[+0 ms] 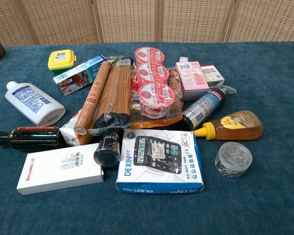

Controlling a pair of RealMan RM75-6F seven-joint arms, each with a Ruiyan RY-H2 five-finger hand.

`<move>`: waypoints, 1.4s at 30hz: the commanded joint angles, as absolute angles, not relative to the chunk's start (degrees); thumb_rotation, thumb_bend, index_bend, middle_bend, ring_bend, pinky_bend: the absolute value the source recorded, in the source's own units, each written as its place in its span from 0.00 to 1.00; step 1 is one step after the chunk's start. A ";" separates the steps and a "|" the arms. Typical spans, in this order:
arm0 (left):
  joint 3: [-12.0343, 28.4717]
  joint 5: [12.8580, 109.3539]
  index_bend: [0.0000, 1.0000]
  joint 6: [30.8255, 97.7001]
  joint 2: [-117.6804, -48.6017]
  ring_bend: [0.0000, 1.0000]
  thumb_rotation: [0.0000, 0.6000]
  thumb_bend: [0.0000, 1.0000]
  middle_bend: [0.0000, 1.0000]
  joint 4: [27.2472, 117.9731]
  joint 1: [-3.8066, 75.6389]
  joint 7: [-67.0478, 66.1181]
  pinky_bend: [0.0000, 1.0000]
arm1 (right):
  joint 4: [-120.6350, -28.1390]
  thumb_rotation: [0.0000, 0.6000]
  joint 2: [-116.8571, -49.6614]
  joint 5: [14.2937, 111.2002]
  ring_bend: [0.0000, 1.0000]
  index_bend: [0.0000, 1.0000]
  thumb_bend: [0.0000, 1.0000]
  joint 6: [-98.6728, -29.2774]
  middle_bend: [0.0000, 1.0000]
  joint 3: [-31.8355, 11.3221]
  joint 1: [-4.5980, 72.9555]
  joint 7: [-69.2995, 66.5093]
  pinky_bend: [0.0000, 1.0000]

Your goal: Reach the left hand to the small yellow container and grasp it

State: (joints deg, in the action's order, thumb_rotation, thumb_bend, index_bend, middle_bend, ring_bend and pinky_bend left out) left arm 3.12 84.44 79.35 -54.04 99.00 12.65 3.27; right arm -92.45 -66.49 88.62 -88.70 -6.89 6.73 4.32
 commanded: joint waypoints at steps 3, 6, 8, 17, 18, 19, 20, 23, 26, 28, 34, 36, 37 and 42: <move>3.03 84.18 0.00 78.46 -54.16 0.04 1.00 0.25 0.00 99.26 12.83 2.70 0.00 | -92.13 0.49 -66.57 88.48 0.00 0.00 0.34 -88.39 0.11 -6.88 6.91 4.00 0.00; 3.04 83.59 0.00 76.97 -53.97 0.04 1.00 0.25 0.00 99.62 13.36 2.37 0.00 | -91.83 0.49 -66.55 88.60 0.00 0.00 0.34 -88.53 0.11 -6.78 6.86 3.61 0.00; 3.27 83.03 0.00 76.19 -53.71 0.04 1.00 0.25 0.00 99.92 13.78 1.63 0.00 | -91.71 0.48 -66.57 88.54 0.00 0.00 0.34 -88.77 0.11 -6.81 6.73 3.34 0.00; 6.83 75.21 0.00 66.76 -54.12 0.00 1.00 0.25 0.00 99.05 20.02 -4.38 0.00 | -92.04 0.49 -65.90 88.03 0.00 0.00 0.34 -89.96 0.11 -6.65 5.67 3.34 0.00; 7.48 73.70 0.00 65.02 -54.63 0.00 1.00 0.25 0.00 98.53 21.35 -5.53 0.00 | -92.18 0.49 -65.67 87.93 0.00 0.00 0.34 -90.28 0.11 -6.67 5.42 3.45 0.00; 8.00 72.42 0.00 63.70 -55.13 0.00 1.00 0.25 0.00 98.14 22.37 -6.33 0.00 | -92.29 0.48 -65.50 87.79 0.00 0.00 0.34 -90.48 0.11 -6.69 5.24 3.49 0.00; 8.52 71.06 0.00 62.39 -55.69 0.00 1.00 0.25 0.00 97.69 23.40 -7.14 0.00 | -92.40 0.48 -65.32 87.63 0.00 0.00 0.34 -90.63 0.11 -6.70 5.07 3.51 0.00; 10.04 66.98 0.00 58.42 -58.09 0.00 1.00 0.25 0.00 95.39 26.93 -9.98 0.00 | -92.63 0.49 -64.79 87.13 0.00 0.00 0.34 -90.85 0.11 -6.69 4.61 3.58 0.00; 11.20 63.21 0.00 55.10 -60.80 0.00 1.00 0.25 0.00 92.54 30.33 -12.83 0.00 | -92.65 0.49 -64.43 86.84 0.00 0.00 0.34 -91.10 0.11 -6.68 4.23 3.47 0.00; 11.83 61.07 0.00 53.26 -62.83 0.00 1.00 0.25 0.00 90.33 32.50 -14.39 0.00 | -92.62 0.48 -64.24 86.54 0.00 0.00 0.34 -91.28 0.11 -6.66 3.91 3.36 0.00; 12.90 56.03 0.00 49.04 -69.25 0.00 1.00 0.25 0.00 83.03 38.05 -17.72 0.00 | -92.62 0.48 -63.47 85.59 0.00 0.00 0.34 -92.02 0.11 -6.74 2.88 3.11 0.00; 13.15 54.07 0.00 47.48 -71.54 0.00 1.00 0.25 0.00 80.23 39.98 -18.85 0.00 | -92.63 0.49 -63.23 85.26 0.00 0.00 0.34 -92.29 0.11 -6.78 2.51 3.07 0.00; 13.25 53.31 0.00 46.88 -72.50 0.00 1.00 0.25 0.00 79.05 40.78 -19.30 0.00 | -92.63 0.48 -63.14 85.10 0.00 0.00 0.34 -92.41 0.11 -6.81 2.35 3.04 0.00; 13.53 49.48 0.00 44.00 -77.48 0.00 1.00 0.25 0.00 72.48 44.86 -21.67 0.00 | -92.42 0.49 -62.59 84.06 0.00 0.00 0.34 -93.09 0.11 -6.94 1.34 2.84 0.00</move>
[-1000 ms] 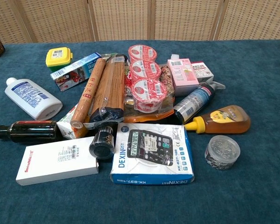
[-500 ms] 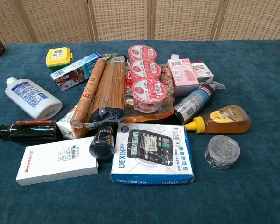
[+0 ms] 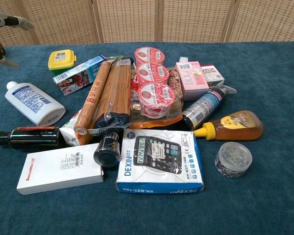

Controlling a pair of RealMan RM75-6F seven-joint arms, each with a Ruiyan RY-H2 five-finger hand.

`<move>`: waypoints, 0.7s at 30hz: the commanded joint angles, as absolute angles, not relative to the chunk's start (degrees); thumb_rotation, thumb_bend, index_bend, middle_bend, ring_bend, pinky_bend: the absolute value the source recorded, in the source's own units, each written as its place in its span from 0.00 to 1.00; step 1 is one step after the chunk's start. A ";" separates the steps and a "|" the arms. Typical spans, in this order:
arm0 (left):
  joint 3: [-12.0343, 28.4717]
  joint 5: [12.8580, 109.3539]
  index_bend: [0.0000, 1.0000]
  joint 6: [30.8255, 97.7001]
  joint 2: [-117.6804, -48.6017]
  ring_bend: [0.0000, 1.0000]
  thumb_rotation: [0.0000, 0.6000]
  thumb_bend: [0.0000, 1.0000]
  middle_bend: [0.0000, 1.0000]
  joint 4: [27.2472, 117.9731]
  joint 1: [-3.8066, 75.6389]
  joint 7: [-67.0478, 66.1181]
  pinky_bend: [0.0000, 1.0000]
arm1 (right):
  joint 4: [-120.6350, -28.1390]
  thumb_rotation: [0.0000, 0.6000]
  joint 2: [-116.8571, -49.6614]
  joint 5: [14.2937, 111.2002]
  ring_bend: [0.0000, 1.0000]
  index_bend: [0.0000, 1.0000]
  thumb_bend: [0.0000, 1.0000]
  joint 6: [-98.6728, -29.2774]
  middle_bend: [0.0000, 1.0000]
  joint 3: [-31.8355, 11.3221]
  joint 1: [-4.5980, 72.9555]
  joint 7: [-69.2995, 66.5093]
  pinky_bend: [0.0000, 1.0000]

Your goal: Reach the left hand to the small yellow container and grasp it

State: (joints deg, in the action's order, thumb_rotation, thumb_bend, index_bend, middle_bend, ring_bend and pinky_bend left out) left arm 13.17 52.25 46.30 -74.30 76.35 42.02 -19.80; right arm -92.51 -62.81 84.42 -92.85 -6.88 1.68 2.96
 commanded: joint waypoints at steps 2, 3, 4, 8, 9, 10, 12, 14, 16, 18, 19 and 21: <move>13.64 48.04 0.00 42.93 -79.04 0.00 1.00 0.25 0.00 70.15 46.24 -22.41 0.00 | -92.39 0.48 -62.37 83.63 0.00 0.00 0.34 -93.34 0.11 -7.04 0.97 2.85 0.00; 13.70 47.08 0.00 42.23 -80.05 0.00 1.00 0.25 0.00 68.61 47.14 -22.90 0.00 | -92.41 0.48 -62.22 83.38 0.00 0.00 0.34 -93.52 0.11 -7.11 0.74 2.84 0.00; 13.76 46.37 0.00 41.69 -80.81 0.00 1.00 0.25 0.00 67.45 47.82 -23.22 0.00 | -92.46 0.48 -62.12 83.20 0.00 0.00 0.34 -93.63 0.11 -7.14 0.57 2.86 0.00; 13.82 43.50 0.00 39.02 -83.99 0.00 1.00 0.25 0.00 61.99 50.62 -24.42 0.00 | -92.68 0.49 -61.79 82.51 0.00 0.00 0.34 -94.35 0.11 -7.28 -0.24 3.21 0.00; 13.90 42.64 0.00 38.21 -85.01 0.00 1.00 0.25 0.00 60.25 51.40 -24.56 0.00 | -92.79 0.48 -61.69 82.24 0.00 0.00 0.34 -94.59 0.11 -7.33 -0.53 3.33 0.00; 13.93 42.02 0.00 37.49 -85.74 0.00 1.00 0.25 0.00 58.95 51.96 -24.62 0.00 | -92.88 0.48 -61.61 82.03 0.00 0.00 0.34 -94.80 0.11 -7.39 -0.74 3.42 0.00; 13.93 40.88 0.00 35.70 -87.46 0.00 1.00 0.25 0.00 55.88 53.28 -24.68 0.00 | -93.10 0.49 -61.44 81.64 0.00 0.00 0.34 -95.34 0.11 -7.50 -1.25 3.66 0.00; 13.89 40.22 0.00 34.33 -88.94 0.00 1.00 0.25 0.00 53.39 54.33 -24.64 0.00 | -93.24 0.49 -61.37 81.43 0.00 0.00 0.34 -95.86 0.11 -7.59 -1.67 3.85 0.00; 13.92 40.04 0.00 32.96 -90.50 0.00 1.00 0.25 0.00 51.05 55.33 -24.13 0.00 | -93.33 0.48 -61.32 81.20 0.00 0.00 0.34 -96.34 0.11 -7.66 -2.12 3.96 0.00; 13.59 40.20 0.00 32.00 -91.85 0.00 1.00 0.25 0.00 48.93 56.09 -23.97 0.00 | -93.35 0.48 -61.24 80.94 0.00 0.00 0.34 -96.65 0.11 -7.76 -2.47 4.00 0.00; 13.38 40.22 0.00 31.67 -92.36 0.00 1.00 0.25 0.00 48.08 56.36 -24.06 0.00 | -93.37 0.49 -61.21 80.85 0.00 0.00 0.34 -96.76 0.11 -7.84 -2.58 3.93 0.00; 13.13 40.05 0.00 30.96 -93.41 0.00 1.00 0.25 0.00 46.36 56.95 -24.10 0.00 | -93.24 0.49 -61.17 80.85 0.00 0.00 0.34 -97.04 0.11 -7.99 -2.78 3.68 0.00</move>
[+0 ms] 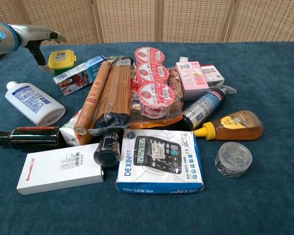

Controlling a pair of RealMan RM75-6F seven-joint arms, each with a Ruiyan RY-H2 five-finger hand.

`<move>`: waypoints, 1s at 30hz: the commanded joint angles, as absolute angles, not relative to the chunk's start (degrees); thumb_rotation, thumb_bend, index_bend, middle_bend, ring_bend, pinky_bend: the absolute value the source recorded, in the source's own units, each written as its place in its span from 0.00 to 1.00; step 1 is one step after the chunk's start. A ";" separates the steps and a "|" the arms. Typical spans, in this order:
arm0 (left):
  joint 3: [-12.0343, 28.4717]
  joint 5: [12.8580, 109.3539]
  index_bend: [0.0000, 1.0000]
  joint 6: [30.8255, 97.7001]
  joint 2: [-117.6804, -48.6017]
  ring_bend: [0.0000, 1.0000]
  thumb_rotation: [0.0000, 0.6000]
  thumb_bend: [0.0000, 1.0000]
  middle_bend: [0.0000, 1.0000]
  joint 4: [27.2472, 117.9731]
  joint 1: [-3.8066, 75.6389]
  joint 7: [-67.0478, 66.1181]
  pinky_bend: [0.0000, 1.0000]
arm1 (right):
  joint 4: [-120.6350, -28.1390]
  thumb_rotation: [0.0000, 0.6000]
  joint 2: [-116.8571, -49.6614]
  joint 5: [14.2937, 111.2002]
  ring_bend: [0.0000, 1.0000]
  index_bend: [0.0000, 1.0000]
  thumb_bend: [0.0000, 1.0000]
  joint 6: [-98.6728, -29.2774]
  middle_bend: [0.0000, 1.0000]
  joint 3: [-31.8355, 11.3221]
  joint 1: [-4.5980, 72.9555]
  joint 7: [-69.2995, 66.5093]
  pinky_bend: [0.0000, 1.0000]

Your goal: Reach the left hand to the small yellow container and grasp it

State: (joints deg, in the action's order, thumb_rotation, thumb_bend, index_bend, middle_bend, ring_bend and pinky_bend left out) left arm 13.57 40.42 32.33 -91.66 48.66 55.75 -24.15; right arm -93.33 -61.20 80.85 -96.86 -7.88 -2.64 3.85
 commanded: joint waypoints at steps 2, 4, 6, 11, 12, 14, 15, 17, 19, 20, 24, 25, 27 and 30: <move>13.05 39.84 0.00 30.47 -94.21 0.00 1.00 0.25 0.00 45.13 57.35 -24.00 0.00 | -93.14 0.49 -61.13 80.91 0.00 0.00 0.34 -97.16 0.11 -8.06 -2.91 3.46 0.00; 12.91 39.56 0.00 29.77 -95.00 0.00 1.00 0.25 0.00 43.90 57.75 -23.93 0.00 | -93.09 0.49 -61.04 80.91 0.00 0.00 0.34 -97.21 0.11 -8.12 -3.04 3.28 0.00; 12.82 39.44 0.00 29.32 -95.75 0.00 1.00 0.25 0.00 42.81 58.06 -23.77 0.00 | -93.07 0.48 -61.02 80.89 0.00 0.00 0.34 -97.31 0.11 -8.17 -3.21 3.17 0.00; 12.90 38.70 0.00 27.76 -97.59 0.11 1.00 0.25 0.00 39.79 58.19 -22.60 0.00 | -93.11 0.48 -61.12 80.76 0.00 0.00 0.34 -97.52 0.11 -8.10 -3.71 3.08 0.00; 12.97 38.05 0.00 27.23 -98.35 0.18 1.00 0.25 0.00 38.41 58.15 -22.36 0.00 | -93.18 0.48 -61.10 80.76 0.00 0.00 0.34 -97.60 0.11 -8.10 -3.83 3.08 0.00; 13.11 36.97 0.00 25.86 -99.60 0.36 1.00 0.25 0.00 36.30 58.17 -21.97 0.05 | -93.34 0.49 -61.00 80.93 0.00 0.00 0.34 -97.94 0.11 -8.05 -4.10 3.16 0.00; 13.24 36.65 0.00 25.30 -100.46 0.40 1.00 0.25 0.00 34.99 58.22 -21.60 0.08 | -93.45 0.49 -60.96 81.03 0.00 0.00 0.34 -98.26 0.11 -8.08 -4.27 3.28 0.00; 13.40 36.48 0.04 24.55 -101.69 0.53 1.00 0.25 0.01 33.19 58.27 -21.01 0.23 | -93.71 0.48 -60.83 81.09 0.00 0.00 0.34 -98.55 0.11 -8.07 -4.53 3.40 0.00; 14.13 36.73 0.18 24.67 -102.95 0.68 1.00 0.25 0.09 31.43 58.30 -19.63 0.39 | -94.03 0.48 -60.67 81.11 0.00 0.00 0.34 -98.74 0.11 -8.09 -4.74 3.62 0.00; 14.64 36.96 0.29 25.10 -103.46 0.77 1.00 0.26 0.20 30.81 58.24 -18.71 0.49 | -94.17 0.48 -60.59 81.14 0.00 0.00 0.34 -98.76 0.11 -8.09 -4.78 3.71 0.00; 16.75 38.51 0.50 25.78 -104.33 0.94 1.00 0.27 0.44 29.34 57.66 -14.17 0.67 | -94.51 0.48 -60.63 81.29 0.00 0.00 0.34 -98.65 0.11 -8.16 -4.79 4.00 0.00; 17.01 39.05 0.50 25.91 -104.26 0.95 1.00 0.27 0.44 29.24 57.49 -13.34 0.68 | -94.52 0.48 -60.68 81.30 0.00 0.00 0.34 -98.51 0.11 -8.17 -4.73 4.10 0.00; 17.67 40.53 0.51 26.73 -103.77 0.95 1.00 0.27 0.45 29.52 57.04 -11.23 0.68 | -94.46 0.48 -60.81 81.31 0.00 0.00 0.34 -98.16 0.11 -8.20 -4.57 4.18 0.00; 18.54 42.74 0.51 27.90 -102.00 0.95 1.00 0.27 0.45 31.45 56.22 -8.26 0.68 | -94.18 0.48 -61.16 81.18 0.00 0.00 0.34 -97.67 0.11 -8.39 -4.28 4.01 0.00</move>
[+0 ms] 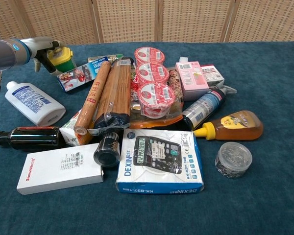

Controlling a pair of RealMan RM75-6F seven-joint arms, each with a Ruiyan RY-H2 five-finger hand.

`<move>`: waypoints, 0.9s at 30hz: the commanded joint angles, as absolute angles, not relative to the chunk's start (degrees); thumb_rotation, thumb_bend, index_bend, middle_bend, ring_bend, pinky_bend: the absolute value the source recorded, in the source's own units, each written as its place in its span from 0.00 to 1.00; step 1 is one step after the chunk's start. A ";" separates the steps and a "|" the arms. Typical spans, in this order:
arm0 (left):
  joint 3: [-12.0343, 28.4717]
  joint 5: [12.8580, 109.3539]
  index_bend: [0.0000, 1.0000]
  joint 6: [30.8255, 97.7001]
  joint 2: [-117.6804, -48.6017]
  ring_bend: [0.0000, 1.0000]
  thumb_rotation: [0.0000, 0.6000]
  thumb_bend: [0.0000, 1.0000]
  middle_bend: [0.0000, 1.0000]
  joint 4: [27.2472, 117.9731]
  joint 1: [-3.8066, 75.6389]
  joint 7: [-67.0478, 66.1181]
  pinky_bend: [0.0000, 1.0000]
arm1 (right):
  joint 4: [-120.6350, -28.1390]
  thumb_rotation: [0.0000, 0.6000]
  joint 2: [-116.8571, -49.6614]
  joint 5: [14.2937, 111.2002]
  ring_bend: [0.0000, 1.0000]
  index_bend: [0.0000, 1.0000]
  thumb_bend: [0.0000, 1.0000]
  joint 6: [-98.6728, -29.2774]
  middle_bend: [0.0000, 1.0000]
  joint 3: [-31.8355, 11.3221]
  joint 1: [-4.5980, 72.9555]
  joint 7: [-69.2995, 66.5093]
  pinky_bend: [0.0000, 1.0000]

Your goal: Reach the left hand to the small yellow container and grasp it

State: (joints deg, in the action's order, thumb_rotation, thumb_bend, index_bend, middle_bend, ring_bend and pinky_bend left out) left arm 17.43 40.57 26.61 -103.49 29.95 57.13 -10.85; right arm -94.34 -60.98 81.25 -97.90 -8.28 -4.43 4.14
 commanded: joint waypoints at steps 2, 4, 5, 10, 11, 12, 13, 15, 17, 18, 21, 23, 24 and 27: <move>18.86 44.08 0.51 28.65 -100.44 0.95 1.00 0.27 0.45 33.31 55.62 -6.86 0.68 | -93.97 0.48 -61.40 81.16 0.00 0.00 0.34 -97.31 0.11 -8.49 -4.05 3.82 0.00; 19.32 45.38 0.51 29.79 -98.35 0.94 1.00 0.27 0.45 36.06 54.85 -5.41 0.68 | -93.67 0.48 -61.69 81.32 0.00 0.00 0.34 -96.97 0.11 -8.56 -3.76 3.70 0.00; 19.55 45.83 0.51 30.27 -97.34 0.95 1.00 0.27 0.45 37.46 54.50 -4.84 0.68 | -93.58 0.48 -61.79 81.42 0.00 0.00 0.34 -96.84 0.11 -8.59 -3.64 3.66 0.00; 20.05 47.82 0.50 33.66 -91.38 0.94 1.00 0.27 0.45 45.90 52.46 -3.98 0.68 | -93.08 0.49 -62.35 81.64 0.00 0.00 0.34 -96.34 0.11 -8.70 -3.24 3.27 0.00; 20.06 47.94 0.50 34.20 -90.44 0.94 1.00 0.27 0.45 47.23 52.19 -4.21 0.68 | -93.00 0.49 -62.42 81.70 0.00 0.00 0.34 -96.31 0.11 -8.71 -3.19 3.22 0.00; 20.18 47.98 0.50 34.89 -89.22 0.94 1.00 0.27 0.45 49.04 51.87 -4.40 0.68 | -92.94 0.49 -62.49 81.79 0.00 0.00 0.34 -96.29 0.11 -8.74 -3.13 3.14 0.00; 20.37 47.90 0.50 35.31 -88.28 0.94 1.00 0.27 0.45 50.48 51.64 -4.42 0.68 | -92.91 0.49 -62.53 81.85 0.00 0.00 0.34 -96.28 0.11 -8.75 -3.10 3.10 0.00; 21.03 47.66 0.50 36.23 -85.93 0.94 1.00 0.27 0.45 54.23 51.15 -4.19 0.68 | -92.83 0.49 -62.62 81.98 0.00 0.00 0.34 -96.23 0.11 -8.72 -3.06 3.02 0.00; 21.46 47.64 0.50 36.99 -83.67 0.94 1.00 0.27 0.45 57.70 50.76 -4.20 0.68 | -92.75 0.48 -62.75 82.03 0.00 0.00 0.34 -96.06 0.11 -8.70 -2.98 2.92 0.00; 21.70 47.62 0.50 37.51 -82.03 0.94 1.00 0.27 0.45 60.11 50.52 -4.37 0.68 | -92.66 0.48 -62.90 82.07 0.00 0.00 0.34 -95.90 0.11 -8.65 -2.91 2.79 0.00; 22.44 46.98 0.49 38.63 -77.43 0.93 1.00 0.27 0.45 66.80 49.78 -4.75 0.67 | -92.18 0.49 -63.43 82.23 0.00 0.00 0.34 -95.34 0.11 -8.43 -2.70 2.26 0.00; 22.86 46.62 0.49 39.62 -74.55 0.93 1.00 0.27 0.44 70.98 49.23 -5.07 0.67 | -91.76 0.48 -63.75 82.32 0.00 0.00 0.34 -95.13 0.11 -8.36 -2.60 1.85 0.00; 23.17 46.37 0.49 40.36 -72.63 0.93 1.00 0.27 0.44 73.75 48.83 -5.25 0.67 | -91.42 0.48 -64.01 82.43 0.00 0.00 0.34 -95.14 0.11 -8.36 -2.56 1.45 0.00; 24.52 45.26 0.49 41.80 -67.91 0.93 1.00 0.27 0.44 80.64 47.70 -4.42 0.67 | -90.43 0.48 -64.73 82.59 0.00 0.00 0.34 -94.95 0.11 -8.31 -2.42 0.32 0.00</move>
